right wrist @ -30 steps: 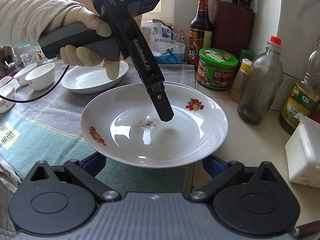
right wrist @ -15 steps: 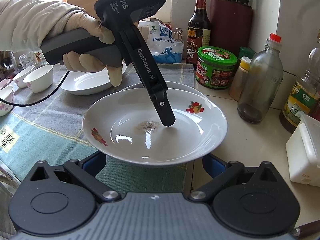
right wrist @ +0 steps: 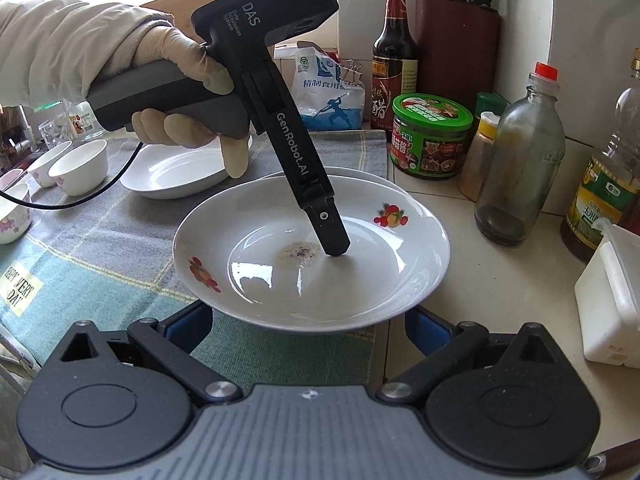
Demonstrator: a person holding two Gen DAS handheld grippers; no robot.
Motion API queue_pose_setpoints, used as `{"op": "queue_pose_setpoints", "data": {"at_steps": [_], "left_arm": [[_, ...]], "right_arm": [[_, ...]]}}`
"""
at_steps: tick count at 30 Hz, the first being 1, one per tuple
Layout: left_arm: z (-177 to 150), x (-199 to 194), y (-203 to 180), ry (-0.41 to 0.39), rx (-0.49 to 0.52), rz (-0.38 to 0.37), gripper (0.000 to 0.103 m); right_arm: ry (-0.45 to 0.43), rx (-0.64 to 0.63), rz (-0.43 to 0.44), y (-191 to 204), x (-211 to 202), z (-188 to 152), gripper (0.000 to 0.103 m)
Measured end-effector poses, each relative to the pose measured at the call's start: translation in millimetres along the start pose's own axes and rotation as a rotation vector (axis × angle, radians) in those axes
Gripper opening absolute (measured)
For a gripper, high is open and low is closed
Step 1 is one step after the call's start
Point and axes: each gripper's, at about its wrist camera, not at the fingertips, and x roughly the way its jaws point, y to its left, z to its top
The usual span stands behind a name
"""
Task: Organize plates and bowls
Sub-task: 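Lower the held plate onto the other fruit-pattern plate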
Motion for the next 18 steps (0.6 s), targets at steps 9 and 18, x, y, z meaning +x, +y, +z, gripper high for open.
{"op": "queue_pose_setpoints", "data": {"at_steps": [9,18], "left_arm": [[2.4,0.7,-3.4,0.008,0.01,0.004,0.092],[5.0,3.6,-10.5,0.024,0.016,0.036,0.093]], "right_arm": [[-0.004,-0.006,0.006,-0.6,0.9,-0.2,0.103],[-0.009,-0.003,0.008,-0.2,0.4,-0.5,0.103]]}}
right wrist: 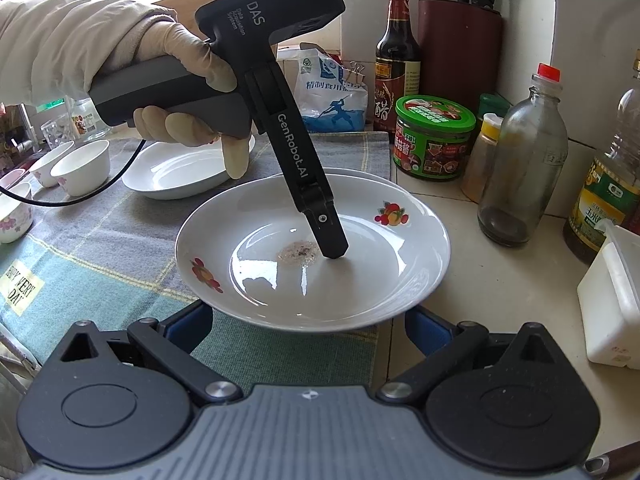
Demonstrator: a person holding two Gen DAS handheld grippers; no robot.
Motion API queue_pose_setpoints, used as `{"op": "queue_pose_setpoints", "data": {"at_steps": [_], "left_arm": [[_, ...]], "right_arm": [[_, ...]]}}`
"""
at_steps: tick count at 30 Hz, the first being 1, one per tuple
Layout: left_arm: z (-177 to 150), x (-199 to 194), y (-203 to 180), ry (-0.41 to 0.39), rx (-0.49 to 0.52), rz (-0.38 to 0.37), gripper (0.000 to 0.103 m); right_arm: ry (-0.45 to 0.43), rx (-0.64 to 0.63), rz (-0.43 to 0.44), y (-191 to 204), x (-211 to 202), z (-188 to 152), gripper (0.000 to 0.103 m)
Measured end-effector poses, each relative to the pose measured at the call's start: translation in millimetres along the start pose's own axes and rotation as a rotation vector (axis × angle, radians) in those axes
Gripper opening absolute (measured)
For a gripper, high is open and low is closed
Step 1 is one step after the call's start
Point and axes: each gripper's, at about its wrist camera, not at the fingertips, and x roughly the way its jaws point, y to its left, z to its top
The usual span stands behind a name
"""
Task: Organize plates and bowls
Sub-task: 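Lower the held plate onto the other fruit-pattern plate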
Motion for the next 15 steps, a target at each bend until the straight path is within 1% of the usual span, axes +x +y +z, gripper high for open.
{"op": "queue_pose_setpoints", "data": {"at_steps": [10,15], "left_arm": [[2.3,0.1,-5.0,0.003,-0.005,0.033,0.093],[-0.8,-4.7,-8.9,-0.005,0.014,0.053,0.093]], "right_arm": [[-0.012,0.009,0.005,0.0,-0.9,-0.2,0.103],[-0.012,0.007,0.003,-0.6,-0.5,0.6,0.103]]}}
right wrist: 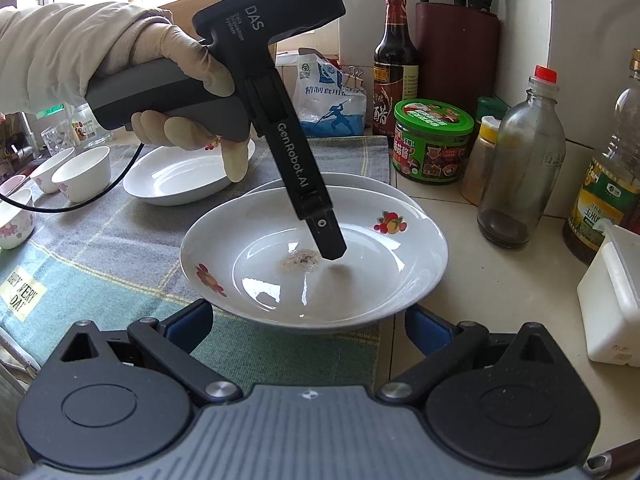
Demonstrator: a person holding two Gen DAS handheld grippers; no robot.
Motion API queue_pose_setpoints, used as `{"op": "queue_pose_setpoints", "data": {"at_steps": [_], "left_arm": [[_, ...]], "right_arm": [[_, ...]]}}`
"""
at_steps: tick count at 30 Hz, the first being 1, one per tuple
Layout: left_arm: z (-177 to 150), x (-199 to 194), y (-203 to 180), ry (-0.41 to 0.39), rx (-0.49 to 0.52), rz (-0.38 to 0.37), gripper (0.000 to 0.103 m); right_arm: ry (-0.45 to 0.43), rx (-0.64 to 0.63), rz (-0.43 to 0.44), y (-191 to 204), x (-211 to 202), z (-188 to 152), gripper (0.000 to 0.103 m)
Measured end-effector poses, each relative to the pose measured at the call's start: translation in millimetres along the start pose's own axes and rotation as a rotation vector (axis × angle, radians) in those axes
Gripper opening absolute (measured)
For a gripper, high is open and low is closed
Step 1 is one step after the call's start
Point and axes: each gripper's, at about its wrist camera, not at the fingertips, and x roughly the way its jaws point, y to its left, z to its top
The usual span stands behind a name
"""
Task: Organize plates and bowls
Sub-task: 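Lower the held plate onto the other fruit-pattern plate, then open the left gripper and move it back toward the remaining plates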
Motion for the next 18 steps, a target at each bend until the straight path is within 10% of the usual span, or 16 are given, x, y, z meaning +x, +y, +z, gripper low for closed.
{"op": "queue_pose_setpoints", "data": {"at_steps": [18], "left_arm": [[-27.3,-33.9,-6.3,-0.146,-0.02,0.014,0.093]], "right_arm": [[-0.003,0.0,-0.015,1.8,5.7,2.6,0.103]]}}
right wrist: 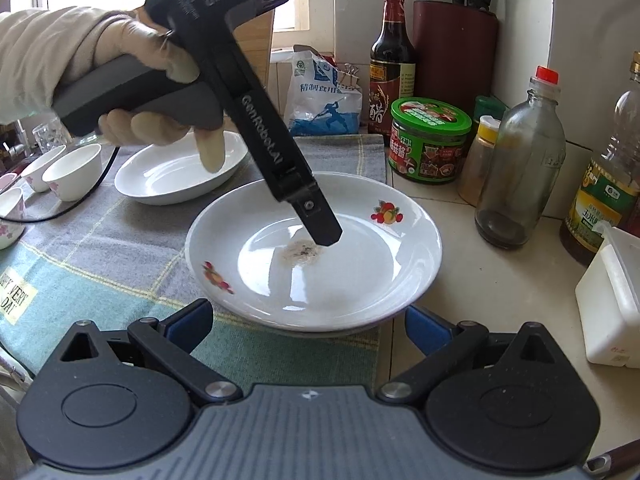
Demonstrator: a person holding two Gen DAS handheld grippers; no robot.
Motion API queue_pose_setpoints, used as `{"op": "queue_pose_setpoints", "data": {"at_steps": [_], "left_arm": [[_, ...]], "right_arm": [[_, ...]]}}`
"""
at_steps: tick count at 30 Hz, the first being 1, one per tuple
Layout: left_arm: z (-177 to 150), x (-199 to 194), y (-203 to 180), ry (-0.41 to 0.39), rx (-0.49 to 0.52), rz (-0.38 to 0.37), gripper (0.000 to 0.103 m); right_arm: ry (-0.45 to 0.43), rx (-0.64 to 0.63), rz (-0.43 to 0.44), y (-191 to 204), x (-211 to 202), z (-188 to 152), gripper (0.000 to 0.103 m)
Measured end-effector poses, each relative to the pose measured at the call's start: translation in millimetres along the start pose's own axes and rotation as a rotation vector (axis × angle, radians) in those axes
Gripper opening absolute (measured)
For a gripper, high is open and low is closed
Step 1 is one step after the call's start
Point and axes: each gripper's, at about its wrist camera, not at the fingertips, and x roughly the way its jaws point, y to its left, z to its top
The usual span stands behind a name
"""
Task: Organize plates and bowls
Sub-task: 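Open the left gripper and move it back toward the remaining plates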
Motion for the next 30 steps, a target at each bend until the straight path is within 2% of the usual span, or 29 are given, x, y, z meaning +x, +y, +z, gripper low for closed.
{"op": "queue_pose_setpoints", "data": {"at_steps": [4,8,13,16,21,24,27,30], "left_arm": [[-13.1,-18.5,-7.7,-0.103,-0.029,0.032,0.093],[-41.1,-40.0,-19.6,-0.218,-0.068,0.092,0.093],[-86.2,-60.1,-27.5,-0.33,-0.166,0.189,0.094],[-113.5,-67.3,-24.3,-0.366,-0.227,0.267,0.095],[-162.9,-75.4,-3.6,-0.388,-0.368,0.446,0.098],[-188.3,-70.5,7.8,-0.368,-0.428,0.54,0.098],[-211.1,-62.5,17.2,-0.334,-0.462,0.556,0.098],[-222.4,-53.7,26.0,-0.32,-0.463,0.538,0.098]], "right_arm": [[-0.009,0.001,0.008,3.2,0.0,1.7,0.103],[-0.01,0.011,0.007,7.6,-0.1,3.7,0.103],[0.008,0.006,-0.047,16.6,1.8,9.1,0.103],[0.029,0.004,-0.102,22.5,6.8,15.6,0.103],[0.061,-0.024,-0.145,34.8,15.9,36.1,0.103],[0.076,-0.023,-0.145,41.1,25.7,52.1,0.103],[0.099,-0.001,-0.155,47.5,38.6,68.6,0.103],[0.133,-0.034,-0.153,57.9,52.6,81.9,0.103]]}}
